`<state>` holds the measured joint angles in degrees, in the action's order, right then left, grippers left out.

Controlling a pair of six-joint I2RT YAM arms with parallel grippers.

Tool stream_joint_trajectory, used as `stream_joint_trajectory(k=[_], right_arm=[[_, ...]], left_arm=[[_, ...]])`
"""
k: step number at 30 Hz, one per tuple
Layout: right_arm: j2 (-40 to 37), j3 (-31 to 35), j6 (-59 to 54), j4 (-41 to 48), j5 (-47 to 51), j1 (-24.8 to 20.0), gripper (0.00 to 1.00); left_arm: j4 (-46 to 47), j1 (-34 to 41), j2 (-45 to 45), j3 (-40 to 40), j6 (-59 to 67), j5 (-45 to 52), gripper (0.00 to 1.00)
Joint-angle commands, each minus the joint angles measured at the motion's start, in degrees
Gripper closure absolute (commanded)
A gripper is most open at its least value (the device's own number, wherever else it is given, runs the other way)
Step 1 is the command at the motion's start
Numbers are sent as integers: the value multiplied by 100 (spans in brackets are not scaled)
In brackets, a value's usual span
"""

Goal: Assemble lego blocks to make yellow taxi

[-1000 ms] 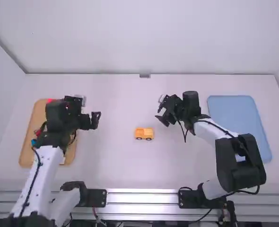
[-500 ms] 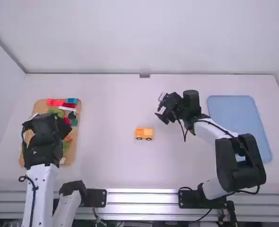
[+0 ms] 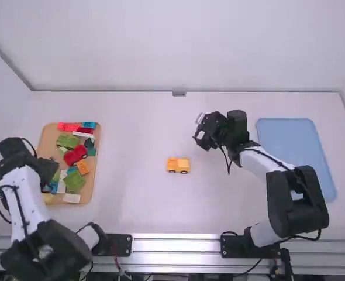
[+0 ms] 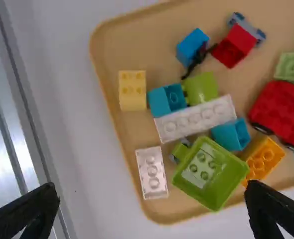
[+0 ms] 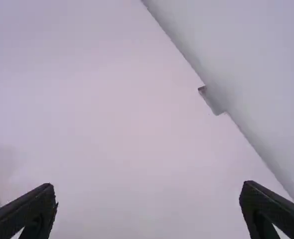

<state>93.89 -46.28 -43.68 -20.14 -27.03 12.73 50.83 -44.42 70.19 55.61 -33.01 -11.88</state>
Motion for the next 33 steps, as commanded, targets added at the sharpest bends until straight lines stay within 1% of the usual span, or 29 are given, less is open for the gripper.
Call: stream_joint_trajectory(k=[1,4,7,8,9,10,12,13,15,16,18,21,29,33], right_arm=[[-142,13,17,-72,33,-11,2],[-142,13,17,-92,7,-90,2],[-142,11,15,-94,7,-164,2],[-142,7,15,-90,7,-205,2],[-142,7,17,-90,2,-249,2],[-142,7,15,-90,0,-278,2],[-142,9,26,-85,-13,-348,2],[-142,9,44,-85,-7,-369,2],[-142,9,68,-68,-11,-391,2],[-142,9,149,-66,-11,-422,2],[-142,9,146,-42,-11,-424,2],[-142,9,149,-11,9,-424,2],[-142,9,144,-11,-11,-417,2],[-142,9,144,-22,-7,-415,2]], left_arm=[[85,-310,426,136,46,50,1],[-4,-708,1014,214,264,129,1],[-125,-968,1394,210,496,485,1],[-199,-1062,1578,208,588,638,5],[-299,-1134,1733,208,610,697,12],[-352,-1163,1812,208,601,695,16],[-470,-1202,1974,203,588,671,21],[-542,-1211,2022,197,584,651,25],[-682,-1211,2072,164,595,651,29],[-870,-1211,2096,105,691,660,36],[-1086,-1211,2098,20,715,682,44],[-1355,-1222,2100,-107,717,669,45],[-1834,-1196,2127,-389,800,636,43],[-2063,-1193,2332,-459,804,643,42]])
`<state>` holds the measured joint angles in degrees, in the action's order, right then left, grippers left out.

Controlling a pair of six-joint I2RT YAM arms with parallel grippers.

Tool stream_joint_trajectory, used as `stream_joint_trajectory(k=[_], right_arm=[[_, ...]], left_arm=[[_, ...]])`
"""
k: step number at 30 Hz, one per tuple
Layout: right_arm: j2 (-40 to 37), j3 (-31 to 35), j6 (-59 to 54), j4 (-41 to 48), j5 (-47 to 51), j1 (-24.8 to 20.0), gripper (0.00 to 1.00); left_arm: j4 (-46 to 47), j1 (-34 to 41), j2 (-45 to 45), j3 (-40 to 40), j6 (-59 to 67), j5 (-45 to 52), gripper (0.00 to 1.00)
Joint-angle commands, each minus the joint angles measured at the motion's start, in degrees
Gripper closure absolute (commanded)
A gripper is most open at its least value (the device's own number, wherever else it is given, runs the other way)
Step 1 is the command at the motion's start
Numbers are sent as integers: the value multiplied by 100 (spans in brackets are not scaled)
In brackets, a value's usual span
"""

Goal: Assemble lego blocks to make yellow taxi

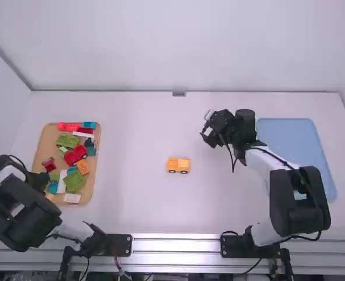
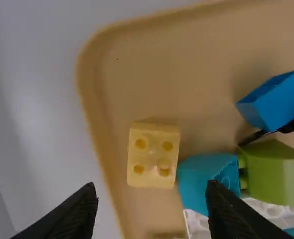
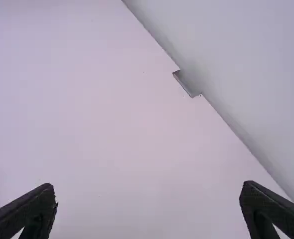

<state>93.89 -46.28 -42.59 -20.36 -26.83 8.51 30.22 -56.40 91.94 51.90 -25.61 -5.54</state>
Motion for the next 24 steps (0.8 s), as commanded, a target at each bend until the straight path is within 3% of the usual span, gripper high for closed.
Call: stream_joint_trajectory(k=[1,5,12,16,17,23,24], right_arm=[[-142,9,35,0,-26,4,2],[-142,9,37,4,-26,7,2],[-142,9,37,-4,-28,13,1],[-142,9,39,-9,-31,9,2],[-142,9,37,-22,-31,11,2],[-142,9,42,-26,-33,11,2],[-142,9,90,-28,-33,11,2]], left_arm=[[-50,4,238,-85,61,20,42],[-76,13,584,7,63,15,43],[-341,15,905,11,188,15,56],[-507,11,909,-63,188,17,70],[-503,11,909,-66,181,17,77],[-114,13,796,190,-20,20,84],[131,13,684,328,-116,20,91]])
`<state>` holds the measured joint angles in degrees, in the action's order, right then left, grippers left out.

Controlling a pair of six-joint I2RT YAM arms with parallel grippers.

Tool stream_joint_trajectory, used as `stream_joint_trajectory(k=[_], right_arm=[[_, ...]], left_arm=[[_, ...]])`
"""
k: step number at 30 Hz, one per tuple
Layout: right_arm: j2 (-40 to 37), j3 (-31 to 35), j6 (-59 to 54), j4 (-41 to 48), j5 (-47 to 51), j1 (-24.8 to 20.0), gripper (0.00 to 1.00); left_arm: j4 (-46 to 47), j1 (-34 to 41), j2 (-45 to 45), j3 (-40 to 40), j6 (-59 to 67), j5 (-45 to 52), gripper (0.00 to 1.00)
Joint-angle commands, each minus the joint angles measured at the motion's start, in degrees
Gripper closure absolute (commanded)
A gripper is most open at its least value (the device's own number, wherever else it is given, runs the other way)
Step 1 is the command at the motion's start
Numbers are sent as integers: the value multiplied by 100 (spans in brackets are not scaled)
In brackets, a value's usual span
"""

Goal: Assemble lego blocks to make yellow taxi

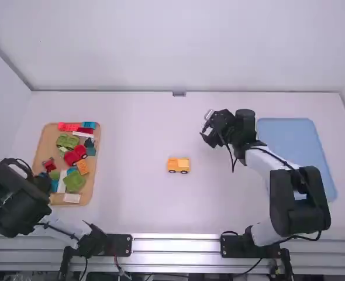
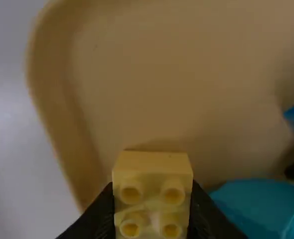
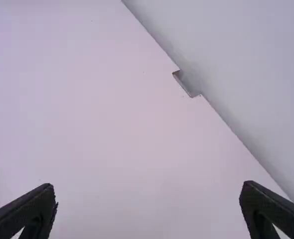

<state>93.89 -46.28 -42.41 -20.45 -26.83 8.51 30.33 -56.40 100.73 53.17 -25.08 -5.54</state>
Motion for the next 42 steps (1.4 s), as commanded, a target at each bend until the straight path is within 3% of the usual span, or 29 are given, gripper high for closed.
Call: stream_joint_trajectory(k=[1,7,11,16,19,23,30,36,38,42], right_arm=[[-142,9,114,-20,-31,11,2],[-142,9,291,-15,-31,22,2],[-142,9,323,-13,-229,11,2],[-142,9,321,-13,-446,9,2],[-142,9,321,0,-444,11,2],[-142,9,323,20,-444,20,2],[-142,9,326,28,-444,9,2],[-142,9,326,26,-444,20,2],[-142,9,323,26,-442,9,2],[-142,9,334,17,-444,9,2]], left_arm=[[264,15,-284,280,-234,24,96],[909,391,-1261,446,-396,146,98],[1276,1252,-2020,444,-433,437,87],[1521,2767,-2229,442,-861,450,85],[1202,4009,-2039,442,-787,466,86],[688,4848,-1700,442,-411,632,86],[293,6137,-691,789,2109,1158,90],[389,6732,4,1351,4273,1150,89],[459,6916,267,1537,5560,1585,93],[616,7112,511,1714,6924,2151,98]])
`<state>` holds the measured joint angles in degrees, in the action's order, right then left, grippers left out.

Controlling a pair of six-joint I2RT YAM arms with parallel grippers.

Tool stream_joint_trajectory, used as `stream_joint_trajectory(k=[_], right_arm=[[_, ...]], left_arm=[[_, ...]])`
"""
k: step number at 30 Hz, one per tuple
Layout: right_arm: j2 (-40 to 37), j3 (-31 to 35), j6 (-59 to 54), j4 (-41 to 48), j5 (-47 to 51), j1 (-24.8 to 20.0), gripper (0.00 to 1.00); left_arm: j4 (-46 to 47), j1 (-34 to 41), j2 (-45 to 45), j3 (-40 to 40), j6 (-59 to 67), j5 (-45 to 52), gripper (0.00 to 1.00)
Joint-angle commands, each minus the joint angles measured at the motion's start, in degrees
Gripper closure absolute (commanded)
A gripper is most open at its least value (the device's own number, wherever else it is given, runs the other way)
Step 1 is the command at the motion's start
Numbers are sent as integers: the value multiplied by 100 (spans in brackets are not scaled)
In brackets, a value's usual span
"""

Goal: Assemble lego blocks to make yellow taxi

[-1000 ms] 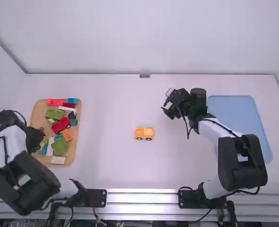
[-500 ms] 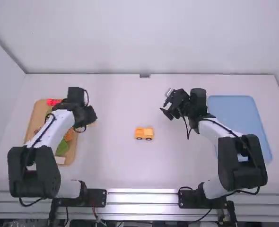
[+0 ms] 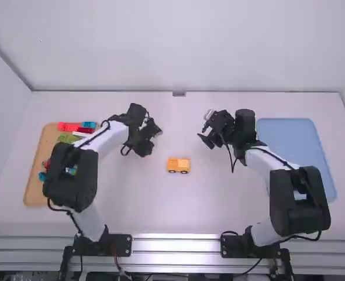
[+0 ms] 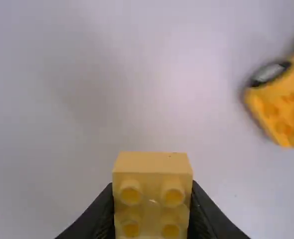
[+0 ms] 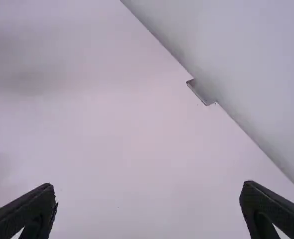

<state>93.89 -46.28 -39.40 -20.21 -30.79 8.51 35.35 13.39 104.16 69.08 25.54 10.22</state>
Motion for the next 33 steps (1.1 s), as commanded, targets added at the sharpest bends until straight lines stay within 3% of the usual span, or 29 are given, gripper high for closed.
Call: stream_joint_trajectory(k=[1,5,7,10,15,22,24,26,27,31,33], right_arm=[[-142,9,72,-22,-44,11,2],[-142,9,221,-37,-46,9,2],[-142,9,212,-22,-48,11,2],[-142,9,282,-22,-92,9,2],[-142,9,472,-37,-90,17,2],[-142,9,470,-42,-92,15,2],[-142,9,472,-37,-94,15,2],[-142,9,470,-39,-94,15,2],[-142,9,474,-39,-94,15,2],[-142,9,514,-39,-96,15,2],[-142,9,514,-37,-94,15,2]], left_arm=[[168,170,195,144,2103,588,98],[651,396,208,118,3652,367,97],[728,426,208,31,4181,367,91],[564,420,208,-175,4706,317,94],[-240,422,208,-693,4763,96,98],[-957,422,208,-1202,4712,68,94],[-1051,420,208,-1266,4686,90,83],[-1165,420,208,-1285,4601,87,52],[-1257,420,201,-1285,4461,90,1],[-1401,380,133,-1233,3923,188,1],[-1384,212,116,-1180,3864,739,1]])
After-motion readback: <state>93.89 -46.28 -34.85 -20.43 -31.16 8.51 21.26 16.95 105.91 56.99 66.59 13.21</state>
